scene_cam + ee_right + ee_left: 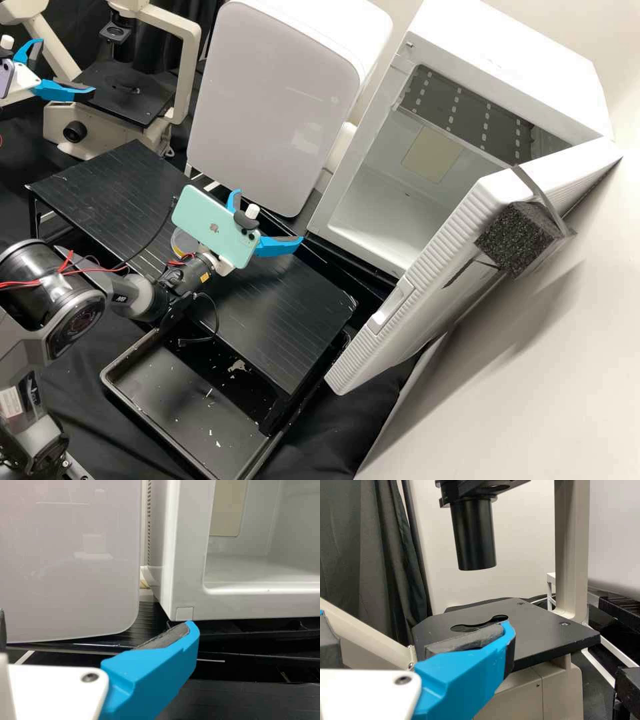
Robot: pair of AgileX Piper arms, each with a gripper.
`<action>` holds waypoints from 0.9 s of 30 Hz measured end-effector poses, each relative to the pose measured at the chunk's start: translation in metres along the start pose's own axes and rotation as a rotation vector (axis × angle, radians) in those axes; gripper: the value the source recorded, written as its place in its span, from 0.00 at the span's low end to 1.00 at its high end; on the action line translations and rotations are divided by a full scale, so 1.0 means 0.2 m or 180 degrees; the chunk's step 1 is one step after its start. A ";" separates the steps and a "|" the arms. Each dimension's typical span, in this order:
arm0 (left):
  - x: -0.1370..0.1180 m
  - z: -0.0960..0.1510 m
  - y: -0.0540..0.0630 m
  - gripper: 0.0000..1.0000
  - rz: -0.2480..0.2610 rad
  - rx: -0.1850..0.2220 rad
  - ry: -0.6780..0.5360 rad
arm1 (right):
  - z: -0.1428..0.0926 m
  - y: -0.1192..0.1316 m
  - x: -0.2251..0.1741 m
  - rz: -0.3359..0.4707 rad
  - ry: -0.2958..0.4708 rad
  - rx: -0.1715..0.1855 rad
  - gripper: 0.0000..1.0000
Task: Place the petri dish in the incubator
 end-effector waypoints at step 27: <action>0.00 0.00 0.00 1.00 0.0000 0.0000 0.0000 | -0.08 -0.05 -0.45 0.0131 0.0616 -0.0083 1.00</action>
